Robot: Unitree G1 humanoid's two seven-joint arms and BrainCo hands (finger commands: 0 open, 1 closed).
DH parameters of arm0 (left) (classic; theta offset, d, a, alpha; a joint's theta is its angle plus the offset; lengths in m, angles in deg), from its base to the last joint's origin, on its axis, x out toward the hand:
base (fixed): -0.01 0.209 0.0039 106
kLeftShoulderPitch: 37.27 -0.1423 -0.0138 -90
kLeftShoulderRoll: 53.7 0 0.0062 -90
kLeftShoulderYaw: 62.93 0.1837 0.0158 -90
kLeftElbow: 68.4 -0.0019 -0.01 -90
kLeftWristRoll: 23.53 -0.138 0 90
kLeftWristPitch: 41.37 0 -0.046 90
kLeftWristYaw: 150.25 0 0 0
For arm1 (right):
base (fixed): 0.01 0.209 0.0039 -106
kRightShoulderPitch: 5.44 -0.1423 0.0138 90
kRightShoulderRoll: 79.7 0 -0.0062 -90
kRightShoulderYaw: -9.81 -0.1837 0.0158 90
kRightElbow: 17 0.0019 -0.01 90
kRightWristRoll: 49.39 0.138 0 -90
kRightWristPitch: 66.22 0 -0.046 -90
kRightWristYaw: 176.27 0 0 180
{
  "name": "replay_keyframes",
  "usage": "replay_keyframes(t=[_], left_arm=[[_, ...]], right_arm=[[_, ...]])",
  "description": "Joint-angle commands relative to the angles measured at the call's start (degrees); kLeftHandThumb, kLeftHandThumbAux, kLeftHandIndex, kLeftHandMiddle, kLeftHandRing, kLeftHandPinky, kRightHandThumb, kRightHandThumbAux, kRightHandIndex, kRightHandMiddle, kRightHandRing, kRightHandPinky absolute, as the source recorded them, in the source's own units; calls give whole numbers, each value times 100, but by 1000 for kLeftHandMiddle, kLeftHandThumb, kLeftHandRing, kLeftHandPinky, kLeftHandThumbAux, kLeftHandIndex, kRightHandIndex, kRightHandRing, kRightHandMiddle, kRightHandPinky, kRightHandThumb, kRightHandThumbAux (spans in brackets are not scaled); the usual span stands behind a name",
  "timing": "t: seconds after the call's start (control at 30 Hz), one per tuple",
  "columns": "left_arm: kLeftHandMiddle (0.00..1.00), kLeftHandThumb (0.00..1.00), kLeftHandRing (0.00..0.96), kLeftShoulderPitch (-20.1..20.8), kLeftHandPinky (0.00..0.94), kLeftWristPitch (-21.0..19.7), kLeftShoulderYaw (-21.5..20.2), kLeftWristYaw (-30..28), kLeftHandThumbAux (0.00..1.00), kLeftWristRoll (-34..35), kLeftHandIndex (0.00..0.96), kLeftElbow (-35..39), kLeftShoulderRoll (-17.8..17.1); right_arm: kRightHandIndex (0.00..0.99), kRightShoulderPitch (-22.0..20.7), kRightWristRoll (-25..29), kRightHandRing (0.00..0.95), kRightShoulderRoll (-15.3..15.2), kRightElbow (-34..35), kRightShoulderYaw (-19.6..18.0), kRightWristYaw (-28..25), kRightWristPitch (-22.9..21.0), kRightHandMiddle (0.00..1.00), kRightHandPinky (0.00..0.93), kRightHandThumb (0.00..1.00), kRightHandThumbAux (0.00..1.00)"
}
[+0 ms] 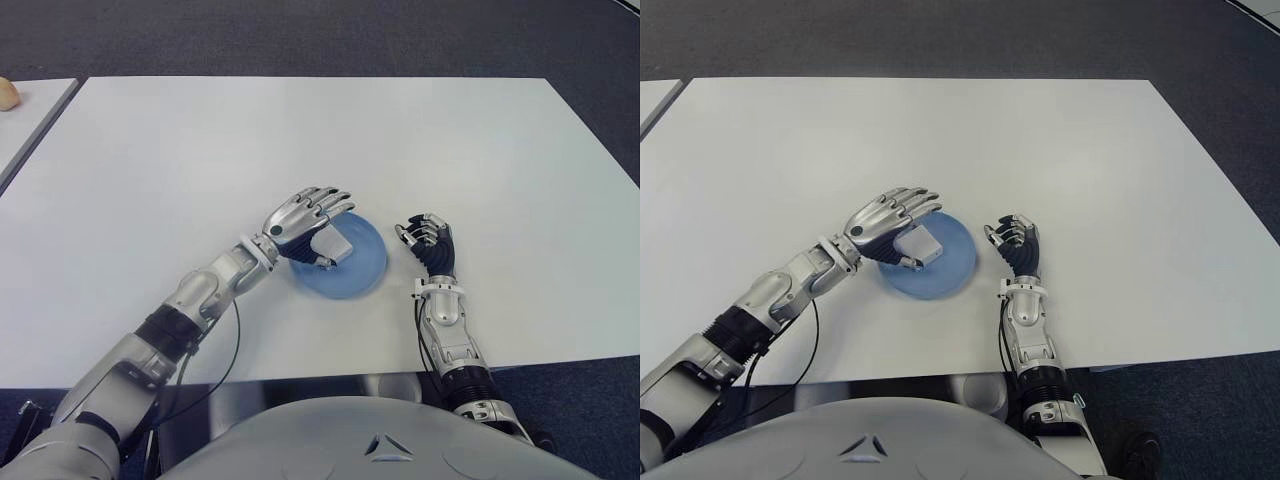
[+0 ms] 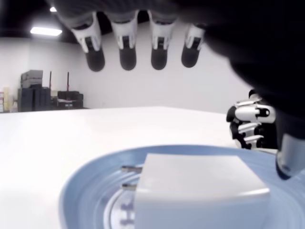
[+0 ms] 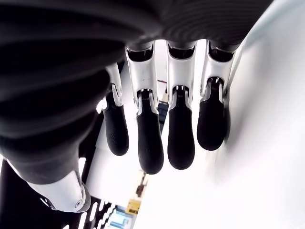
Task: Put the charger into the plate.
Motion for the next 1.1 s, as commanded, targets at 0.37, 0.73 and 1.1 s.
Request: replay_keyframes(t=[0.37,0.73,1.1], left_arm=[[0,29,0,-798,0,151,-1004,279,384,1861,0,-52,737],[0,75,0,-809,0,617,-1738,-214,428,3429,0,-1042,1024],[20,38,0,-1022,5,403,-2369,-78,631,3967,19,-1501,1426]], right_arm=[[426,24,44,591,-28,-81,3,-49,7,570,599,704,734],[426,7,100,587,-23,-139,-12,-70,50,565,591,704,733],[426,11,105,587,-28,-152,-6,-83,59,564,597,704,733]])
